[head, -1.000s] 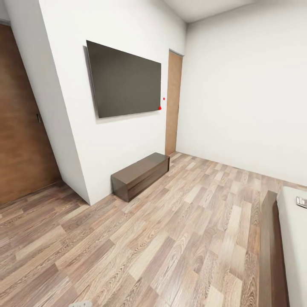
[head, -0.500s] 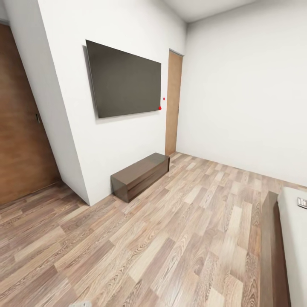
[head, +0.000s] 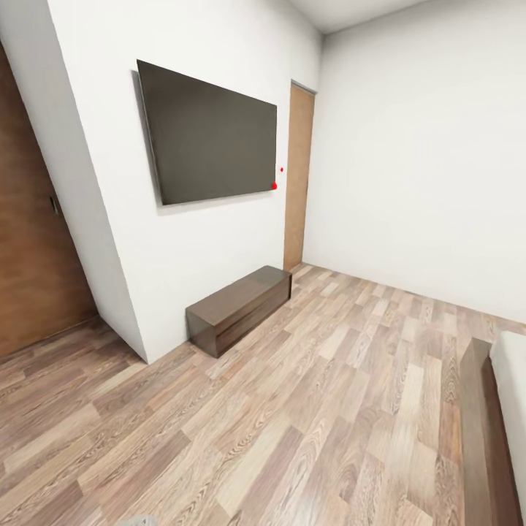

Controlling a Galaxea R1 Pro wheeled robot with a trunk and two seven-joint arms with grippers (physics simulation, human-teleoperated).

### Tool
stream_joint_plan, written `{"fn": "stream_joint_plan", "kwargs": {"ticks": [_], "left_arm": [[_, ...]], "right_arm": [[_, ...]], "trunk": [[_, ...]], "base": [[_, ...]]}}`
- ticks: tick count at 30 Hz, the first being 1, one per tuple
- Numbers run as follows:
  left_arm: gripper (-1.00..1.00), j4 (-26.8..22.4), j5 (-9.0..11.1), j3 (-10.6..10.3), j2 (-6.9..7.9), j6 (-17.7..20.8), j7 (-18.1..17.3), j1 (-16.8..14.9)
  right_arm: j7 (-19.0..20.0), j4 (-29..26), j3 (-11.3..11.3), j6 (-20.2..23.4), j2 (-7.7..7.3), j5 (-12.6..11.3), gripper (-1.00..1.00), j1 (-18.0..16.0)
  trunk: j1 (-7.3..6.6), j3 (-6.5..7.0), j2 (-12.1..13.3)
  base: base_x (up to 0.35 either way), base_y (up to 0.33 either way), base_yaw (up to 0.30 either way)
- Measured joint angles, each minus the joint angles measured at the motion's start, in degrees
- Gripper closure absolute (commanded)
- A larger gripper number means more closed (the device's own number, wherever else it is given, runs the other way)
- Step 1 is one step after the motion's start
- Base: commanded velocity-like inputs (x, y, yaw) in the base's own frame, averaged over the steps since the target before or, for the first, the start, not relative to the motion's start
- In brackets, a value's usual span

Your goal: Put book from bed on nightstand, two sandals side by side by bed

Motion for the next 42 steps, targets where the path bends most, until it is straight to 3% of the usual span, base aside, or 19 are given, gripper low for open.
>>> {"fn": "stream_joint_plan", "kwargs": {"ticks": [10,26,42], "left_arm": [[-1.0,0.02,0.06,0.03,0.0,-0.01,0.01,-0.01],[-1.0,0.03,0.06,0.11,0.0,-0.02,0.0,-0.02],[-1.0,0.02,0.06,0.06,0.01,0.0,-0.05,-0.02]], "right_arm": [[-0.04,-0.12,-0.07,0.06,0.0,-0.02,-1.0,0.0],[-0.06,-0.12,-0.08,0.06,-0.01,-0.12,-1.0,0.01],[-0.08,-0.12,-0.08,0.05,-0.01,-0.2,-1.0,0.0]], "trunk": [[0.0,0.0,0.0],[0.01,0.0,0.0],[0.03,0.0,0.01]], "base": [[0.325,0.098,-0.066],[0.284,0.2,-0.289],[0.042,0.035,-0.3]]}}
